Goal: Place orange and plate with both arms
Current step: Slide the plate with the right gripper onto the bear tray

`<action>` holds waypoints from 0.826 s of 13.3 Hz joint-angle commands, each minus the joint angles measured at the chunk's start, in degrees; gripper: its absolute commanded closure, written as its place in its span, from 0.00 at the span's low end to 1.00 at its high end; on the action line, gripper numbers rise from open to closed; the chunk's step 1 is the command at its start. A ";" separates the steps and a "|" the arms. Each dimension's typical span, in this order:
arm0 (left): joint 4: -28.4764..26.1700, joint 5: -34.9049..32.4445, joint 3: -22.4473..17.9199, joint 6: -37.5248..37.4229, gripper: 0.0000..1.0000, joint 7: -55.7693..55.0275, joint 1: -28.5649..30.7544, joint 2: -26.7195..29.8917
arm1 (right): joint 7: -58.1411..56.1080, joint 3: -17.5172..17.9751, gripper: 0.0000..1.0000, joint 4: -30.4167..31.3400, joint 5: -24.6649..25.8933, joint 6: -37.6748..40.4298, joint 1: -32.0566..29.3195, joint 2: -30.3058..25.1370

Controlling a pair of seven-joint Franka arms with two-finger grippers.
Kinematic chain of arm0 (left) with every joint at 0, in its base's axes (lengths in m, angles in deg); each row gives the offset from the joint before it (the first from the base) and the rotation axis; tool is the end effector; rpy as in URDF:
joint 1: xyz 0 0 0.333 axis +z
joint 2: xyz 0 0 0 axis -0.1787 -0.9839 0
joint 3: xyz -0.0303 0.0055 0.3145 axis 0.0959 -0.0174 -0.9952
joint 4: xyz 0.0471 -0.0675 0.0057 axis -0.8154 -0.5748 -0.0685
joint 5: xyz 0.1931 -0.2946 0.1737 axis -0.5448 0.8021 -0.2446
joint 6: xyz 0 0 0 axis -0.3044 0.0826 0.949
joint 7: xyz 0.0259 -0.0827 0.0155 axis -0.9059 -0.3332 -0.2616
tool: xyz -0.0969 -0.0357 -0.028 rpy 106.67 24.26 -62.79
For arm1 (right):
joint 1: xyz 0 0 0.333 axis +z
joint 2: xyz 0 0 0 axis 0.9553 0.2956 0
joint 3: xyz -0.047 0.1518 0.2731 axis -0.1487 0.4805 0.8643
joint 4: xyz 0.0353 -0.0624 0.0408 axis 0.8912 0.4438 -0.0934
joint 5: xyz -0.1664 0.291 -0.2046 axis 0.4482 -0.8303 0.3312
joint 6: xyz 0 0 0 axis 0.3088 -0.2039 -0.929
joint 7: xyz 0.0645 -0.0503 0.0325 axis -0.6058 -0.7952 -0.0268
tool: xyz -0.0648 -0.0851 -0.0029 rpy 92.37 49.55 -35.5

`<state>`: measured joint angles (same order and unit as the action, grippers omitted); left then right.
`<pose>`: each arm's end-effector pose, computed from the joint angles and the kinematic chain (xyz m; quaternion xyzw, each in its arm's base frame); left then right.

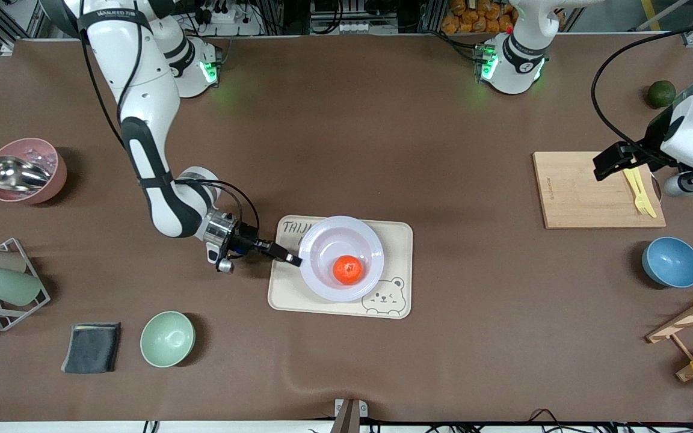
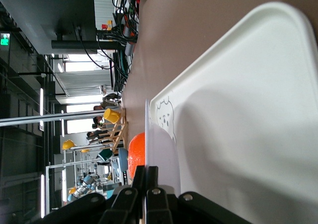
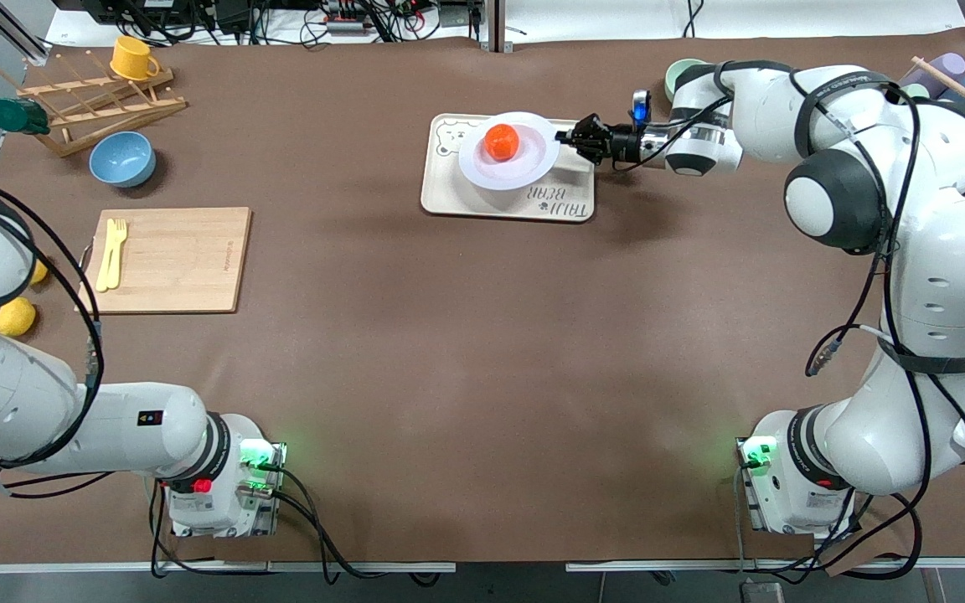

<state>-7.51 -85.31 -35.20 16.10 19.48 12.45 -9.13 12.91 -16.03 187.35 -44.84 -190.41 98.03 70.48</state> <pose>0.5683 -0.0639 0.6112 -0.9966 -0.0779 0.0088 0.0244 0.5772 0.2505 0.1375 -0.7879 0.1455 -0.1015 0.5897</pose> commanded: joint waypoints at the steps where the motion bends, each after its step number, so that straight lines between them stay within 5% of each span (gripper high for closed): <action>1: -0.23 0.65 -0.23 0.51 0.00 1.56 -0.14 0.11 | -1.96 0.23 1.00 -1.95 -0.88 -0.75 0.88 1.55; 3: -0.23 0.65 -0.32 0.51 0.00 1.56 -0.14 -0.24 | -2.05 0.23 1.00 -1.78 -0.88 -1.19 1.06 1.64; 4: -0.23 0.65 -0.32 0.51 0.00 1.47 -0.22 -0.24 | -2.05 0.23 0.88 -1.78 -0.79 -1.19 1.06 1.72; 5: -0.23 0.65 -0.23 0.43 0.00 1.47 -0.31 -0.24 | -2.05 0.23 0.46 -1.86 -0.71 -1.19 1.06 1.73; 8: -0.15 0.82 -0.23 0.51 0.00 1.47 -0.49 -0.33 | -1.87 0.23 0.34 -1.86 -0.27 -1.28 0.97 1.73; 11: 0.03 0.91 -0.23 0.95 0.00 1.47 -0.31 -0.51 | -1.78 0.06 0.34 -1.95 1.22 -1.28 0.36 1.64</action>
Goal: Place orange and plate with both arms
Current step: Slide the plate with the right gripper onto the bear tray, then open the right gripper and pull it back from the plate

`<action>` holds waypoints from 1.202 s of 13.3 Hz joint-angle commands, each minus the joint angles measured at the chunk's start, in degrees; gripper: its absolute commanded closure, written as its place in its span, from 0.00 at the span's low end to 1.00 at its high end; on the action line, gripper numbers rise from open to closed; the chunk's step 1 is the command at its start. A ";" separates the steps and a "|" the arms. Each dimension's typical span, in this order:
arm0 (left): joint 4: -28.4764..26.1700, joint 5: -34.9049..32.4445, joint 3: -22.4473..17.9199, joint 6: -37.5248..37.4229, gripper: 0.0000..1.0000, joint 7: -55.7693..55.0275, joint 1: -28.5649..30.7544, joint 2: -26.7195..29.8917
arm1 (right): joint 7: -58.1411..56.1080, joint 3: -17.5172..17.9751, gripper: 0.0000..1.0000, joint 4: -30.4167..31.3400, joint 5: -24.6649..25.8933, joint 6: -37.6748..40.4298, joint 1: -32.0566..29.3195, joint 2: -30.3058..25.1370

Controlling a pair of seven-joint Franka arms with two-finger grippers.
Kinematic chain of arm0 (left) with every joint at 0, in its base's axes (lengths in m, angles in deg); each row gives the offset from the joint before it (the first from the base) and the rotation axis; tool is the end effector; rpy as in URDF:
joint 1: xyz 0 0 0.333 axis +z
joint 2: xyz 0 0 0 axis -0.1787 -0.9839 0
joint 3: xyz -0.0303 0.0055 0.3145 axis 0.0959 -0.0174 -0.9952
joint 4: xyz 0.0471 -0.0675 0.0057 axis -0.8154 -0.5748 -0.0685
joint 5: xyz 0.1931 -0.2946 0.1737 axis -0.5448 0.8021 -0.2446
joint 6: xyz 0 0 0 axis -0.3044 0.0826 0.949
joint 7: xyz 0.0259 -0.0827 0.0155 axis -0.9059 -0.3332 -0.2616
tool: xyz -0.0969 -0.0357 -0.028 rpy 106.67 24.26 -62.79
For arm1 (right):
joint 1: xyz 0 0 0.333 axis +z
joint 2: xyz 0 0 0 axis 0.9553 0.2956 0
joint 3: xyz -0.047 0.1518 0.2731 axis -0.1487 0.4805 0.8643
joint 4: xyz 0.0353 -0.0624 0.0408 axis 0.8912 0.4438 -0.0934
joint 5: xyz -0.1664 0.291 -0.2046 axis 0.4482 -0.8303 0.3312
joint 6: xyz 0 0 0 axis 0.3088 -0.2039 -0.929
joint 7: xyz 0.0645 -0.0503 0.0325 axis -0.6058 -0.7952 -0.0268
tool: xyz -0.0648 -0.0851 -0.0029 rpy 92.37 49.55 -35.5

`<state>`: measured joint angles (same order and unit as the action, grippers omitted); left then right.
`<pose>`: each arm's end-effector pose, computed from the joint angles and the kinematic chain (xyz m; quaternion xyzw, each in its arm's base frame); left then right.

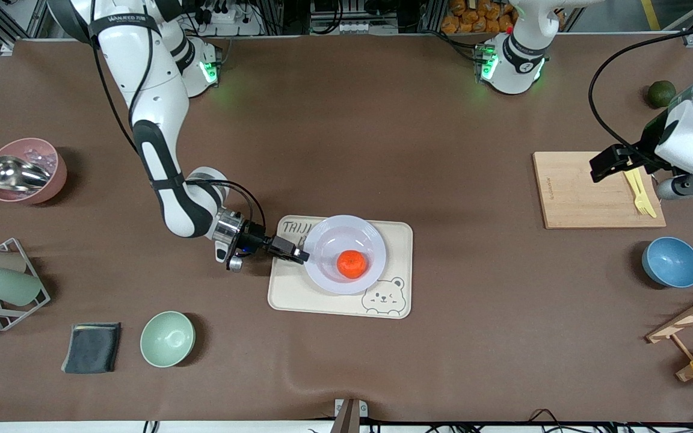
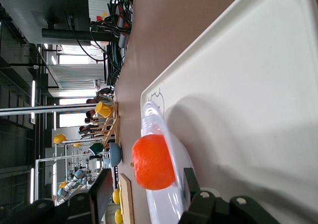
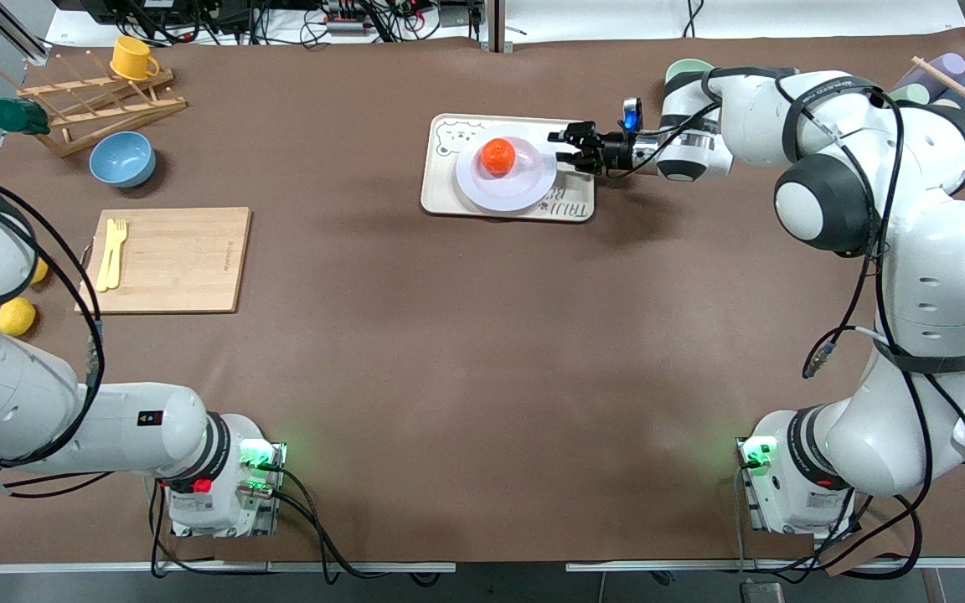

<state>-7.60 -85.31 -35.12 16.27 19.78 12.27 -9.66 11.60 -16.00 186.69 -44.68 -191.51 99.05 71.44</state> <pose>0.5708 -0.0664 0.6055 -0.9970 -0.0729 0.0128 0.0244 0.5738 0.2591 0.1299 -0.7967 0.1328 -0.1034 0.5805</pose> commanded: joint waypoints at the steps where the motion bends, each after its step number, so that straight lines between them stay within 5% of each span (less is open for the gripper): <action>1: 0.20 0.91 -0.31 0.78 0.00 1.17 -0.13 0.02 | 0.22 0.03 0.36 -1.29 2.72 -0.18 -1.01 0.51; 5: 0.82 0.91 -0.40 0.78 0.00 0.91 0.30 0.28 | 5.04 -0.15 0.41 -1.47 8.59 -0.18 -1.72 -0.46; 13: 0.91 0.91 -0.31 0.78 0.00 0.55 -0.13 0.54 | 29.20 -3.14 0.35 -5.68 38.89 1.05 -6.10 -5.73; 16: 0.91 1.00 -0.31 0.78 0.00 0.91 -0.04 0.72 | 35.99 -3.31 0.33 -10.50 52.27 11.29 -12.76 -6.79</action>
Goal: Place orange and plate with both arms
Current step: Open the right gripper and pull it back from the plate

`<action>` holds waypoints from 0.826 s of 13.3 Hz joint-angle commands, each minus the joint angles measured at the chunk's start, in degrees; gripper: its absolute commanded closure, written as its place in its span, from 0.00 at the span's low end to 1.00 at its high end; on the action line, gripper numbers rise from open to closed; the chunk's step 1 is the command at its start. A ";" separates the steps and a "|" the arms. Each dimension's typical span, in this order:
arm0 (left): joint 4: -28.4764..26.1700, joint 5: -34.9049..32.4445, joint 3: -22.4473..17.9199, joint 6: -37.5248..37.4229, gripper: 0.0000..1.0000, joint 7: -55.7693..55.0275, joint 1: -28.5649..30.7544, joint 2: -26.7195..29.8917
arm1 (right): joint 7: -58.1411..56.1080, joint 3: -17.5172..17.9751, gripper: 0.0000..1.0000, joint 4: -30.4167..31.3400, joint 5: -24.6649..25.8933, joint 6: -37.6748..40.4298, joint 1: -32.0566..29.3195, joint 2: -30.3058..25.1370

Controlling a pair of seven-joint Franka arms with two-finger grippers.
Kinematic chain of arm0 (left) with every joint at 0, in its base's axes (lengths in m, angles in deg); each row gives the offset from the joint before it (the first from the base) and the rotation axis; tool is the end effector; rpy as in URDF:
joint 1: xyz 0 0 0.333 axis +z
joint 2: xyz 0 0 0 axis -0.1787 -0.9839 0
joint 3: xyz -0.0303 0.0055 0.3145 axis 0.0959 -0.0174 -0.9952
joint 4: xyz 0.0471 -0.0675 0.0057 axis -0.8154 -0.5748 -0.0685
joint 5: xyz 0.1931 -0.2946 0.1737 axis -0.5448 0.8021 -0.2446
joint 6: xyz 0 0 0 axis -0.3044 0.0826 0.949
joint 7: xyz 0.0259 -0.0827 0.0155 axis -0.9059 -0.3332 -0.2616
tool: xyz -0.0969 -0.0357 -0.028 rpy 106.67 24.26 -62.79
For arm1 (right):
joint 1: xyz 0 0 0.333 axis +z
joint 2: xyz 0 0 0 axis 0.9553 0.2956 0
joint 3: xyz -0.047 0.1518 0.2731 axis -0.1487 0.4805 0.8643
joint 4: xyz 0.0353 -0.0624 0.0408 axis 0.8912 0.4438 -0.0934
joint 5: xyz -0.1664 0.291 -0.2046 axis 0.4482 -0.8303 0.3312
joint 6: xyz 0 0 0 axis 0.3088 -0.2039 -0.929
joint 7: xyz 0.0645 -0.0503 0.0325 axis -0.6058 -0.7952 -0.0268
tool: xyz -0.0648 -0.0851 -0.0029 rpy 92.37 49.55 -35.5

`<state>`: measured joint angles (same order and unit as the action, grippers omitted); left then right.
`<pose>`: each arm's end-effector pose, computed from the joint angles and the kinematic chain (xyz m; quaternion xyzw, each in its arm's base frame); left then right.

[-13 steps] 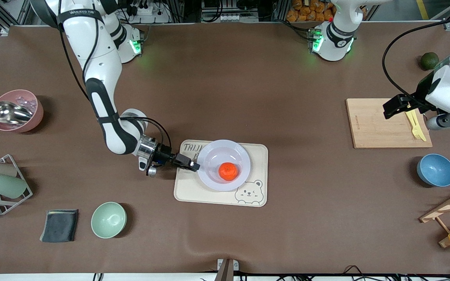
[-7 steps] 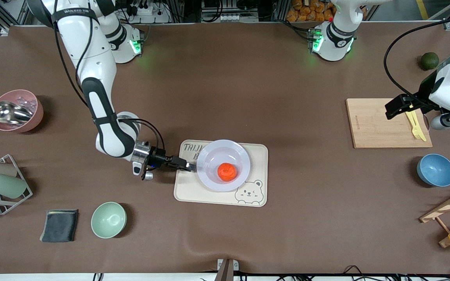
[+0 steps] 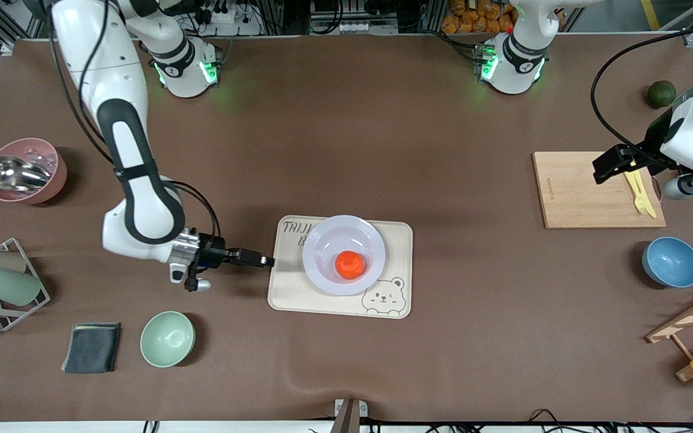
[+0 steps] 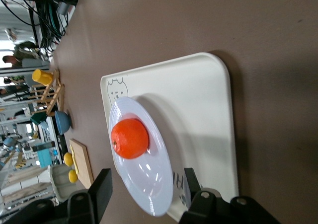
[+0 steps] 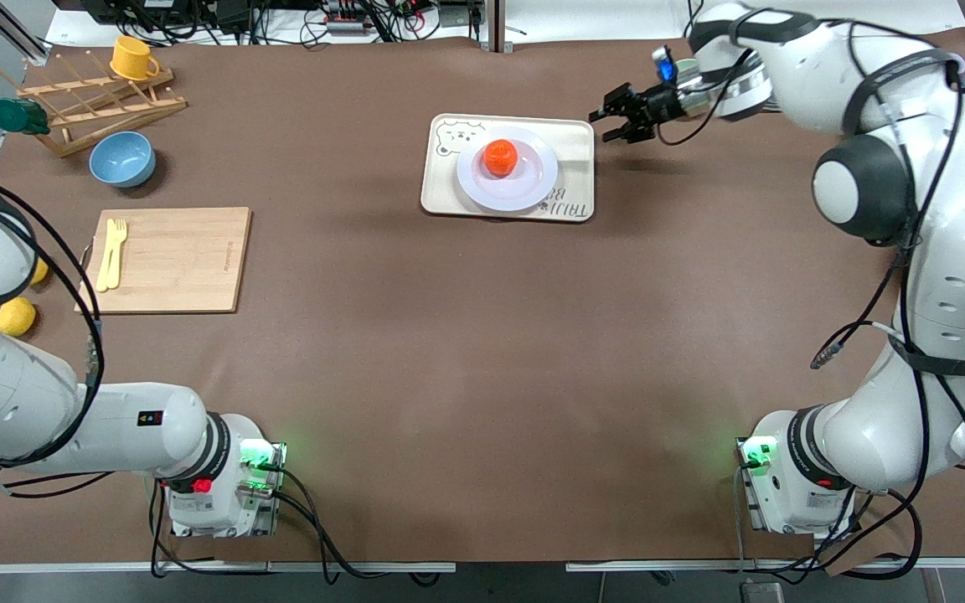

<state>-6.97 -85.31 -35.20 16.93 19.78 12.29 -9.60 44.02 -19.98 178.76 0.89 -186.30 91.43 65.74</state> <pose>0.5723 -0.0657 0.6123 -0.9970 -0.0738 0.0013 0.0221 0.6437 0.1665 0.2301 -0.8890 0.0722 0.0293 0.4513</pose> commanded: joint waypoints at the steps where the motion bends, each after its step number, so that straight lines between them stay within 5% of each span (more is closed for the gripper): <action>1: 0.37 0.91 -0.14 0.12 0.00 0.82 -0.06 0.75 | 3.84 0.66 0.33 -4.50 9.78 10.04 -8.05 -1.00; 11: 0.02 1.09 1.00 -1.47 0.00 1.00 -0.06 1.72 | 5.59 0.05 0.31 -17.35 35.71 23.09 -19.59 -1.52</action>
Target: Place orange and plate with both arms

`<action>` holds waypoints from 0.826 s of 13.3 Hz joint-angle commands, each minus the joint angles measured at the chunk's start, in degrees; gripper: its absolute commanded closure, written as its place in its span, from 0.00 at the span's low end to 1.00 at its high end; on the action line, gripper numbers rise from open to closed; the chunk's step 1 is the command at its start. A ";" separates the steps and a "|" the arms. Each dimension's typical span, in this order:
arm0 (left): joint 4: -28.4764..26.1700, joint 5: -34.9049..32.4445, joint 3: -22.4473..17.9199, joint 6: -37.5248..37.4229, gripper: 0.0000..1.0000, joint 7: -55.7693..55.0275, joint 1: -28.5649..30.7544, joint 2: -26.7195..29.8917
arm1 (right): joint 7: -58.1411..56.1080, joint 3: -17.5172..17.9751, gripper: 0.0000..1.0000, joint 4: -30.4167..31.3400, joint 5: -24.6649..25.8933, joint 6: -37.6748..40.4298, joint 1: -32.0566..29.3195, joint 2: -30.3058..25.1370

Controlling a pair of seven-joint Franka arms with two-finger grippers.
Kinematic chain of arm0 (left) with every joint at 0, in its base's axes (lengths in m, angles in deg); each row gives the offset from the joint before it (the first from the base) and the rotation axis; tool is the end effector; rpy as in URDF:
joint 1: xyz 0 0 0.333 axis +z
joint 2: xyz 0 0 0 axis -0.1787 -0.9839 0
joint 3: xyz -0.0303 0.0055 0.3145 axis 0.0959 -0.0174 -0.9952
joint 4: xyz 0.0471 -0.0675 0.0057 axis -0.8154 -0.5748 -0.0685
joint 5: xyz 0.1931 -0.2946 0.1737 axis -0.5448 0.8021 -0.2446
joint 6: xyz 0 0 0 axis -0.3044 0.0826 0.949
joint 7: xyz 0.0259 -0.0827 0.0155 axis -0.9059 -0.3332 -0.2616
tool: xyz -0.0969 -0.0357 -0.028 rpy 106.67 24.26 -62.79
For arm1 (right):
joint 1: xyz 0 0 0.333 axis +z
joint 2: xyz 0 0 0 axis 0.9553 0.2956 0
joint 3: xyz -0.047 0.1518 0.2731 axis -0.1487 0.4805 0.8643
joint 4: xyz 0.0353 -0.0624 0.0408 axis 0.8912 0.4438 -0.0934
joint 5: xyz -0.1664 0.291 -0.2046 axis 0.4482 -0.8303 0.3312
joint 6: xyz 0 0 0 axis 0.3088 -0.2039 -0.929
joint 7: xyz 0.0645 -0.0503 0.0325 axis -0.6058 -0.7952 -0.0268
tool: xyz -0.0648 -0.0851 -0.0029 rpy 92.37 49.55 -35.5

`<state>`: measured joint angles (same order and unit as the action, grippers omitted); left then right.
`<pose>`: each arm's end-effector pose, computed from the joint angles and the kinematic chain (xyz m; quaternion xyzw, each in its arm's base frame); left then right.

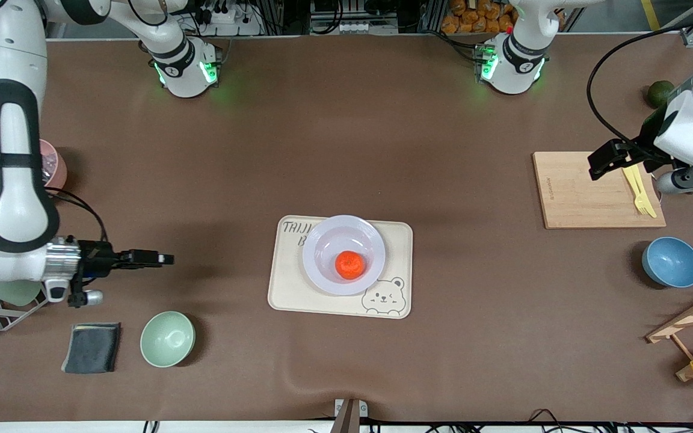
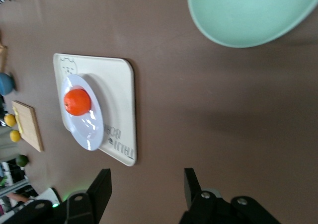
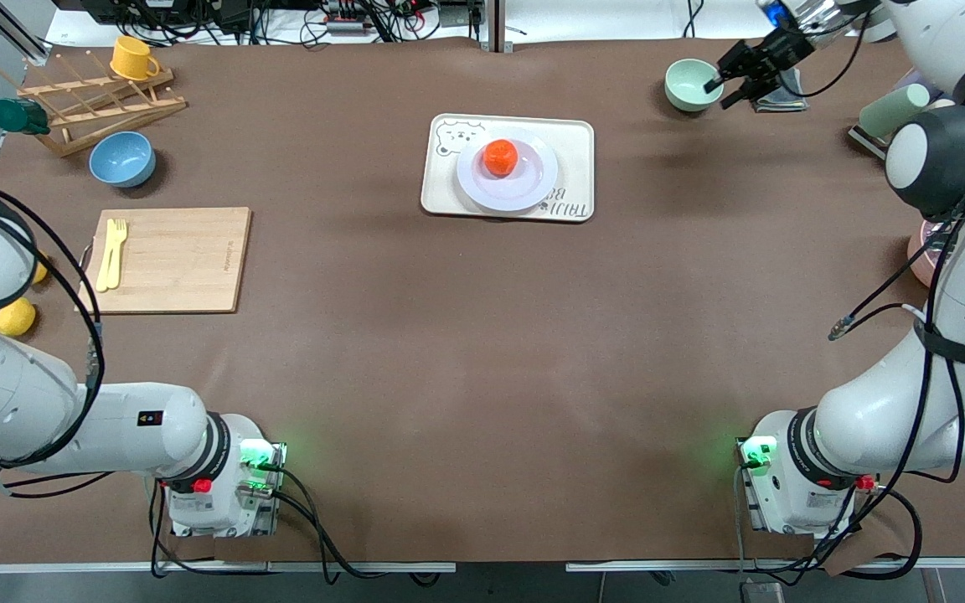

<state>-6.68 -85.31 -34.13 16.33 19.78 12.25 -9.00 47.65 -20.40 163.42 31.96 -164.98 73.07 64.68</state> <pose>0.5669 -0.0762 0.6198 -0.9977 -0.0645 -0.0015 0.0219 0.6823 -0.0288 0.3266 -0.9403 -0.0129 0.0740 0.3320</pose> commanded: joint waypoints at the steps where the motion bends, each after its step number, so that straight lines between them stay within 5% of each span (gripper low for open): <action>1: -0.19 1.17 0.37 -0.86 0.00 0.82 -0.03 1.20 | 3.28 0.29 0.29 -2.62 7.97 1.77 -1.05 -1.43; 2: -0.18 1.17 0.98 -1.04 0.00 0.73 0.15 1.38 | 3.47 0.29 0.28 -3.94 10.97 1.77 -1.05 -2.22; 3: -0.18 1.17 1.07 -1.39 0.00 0.73 0.15 1.81 | 3.47 0.11 0.04 -4.38 13.26 2.55 -0.96 -3.01; 4: -0.18 1.17 1.07 -1.39 0.00 1.25 0.24 2.17 | 3.38 0.20 0.00 -4.39 15.37 2.74 -0.96 -4.85; 9: -0.45 1.26 1.51 -2.09 0.00 1.34 0.15 4.53 | 8.39 0.99 0.00 -4.21 33.72 3.17 0.18 -13.63; 11: -0.62 2.31 1.43 -3.06 0.00 1.34 0.41 4.89 | 8.57 0.82 0.00 -3.69 36.39 5.45 1.15 -17.33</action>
<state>-6.55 -84.72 -32.74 14.47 19.78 12.17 -5.56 54.58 -19.75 157.91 65.24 -160.95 73.36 51.67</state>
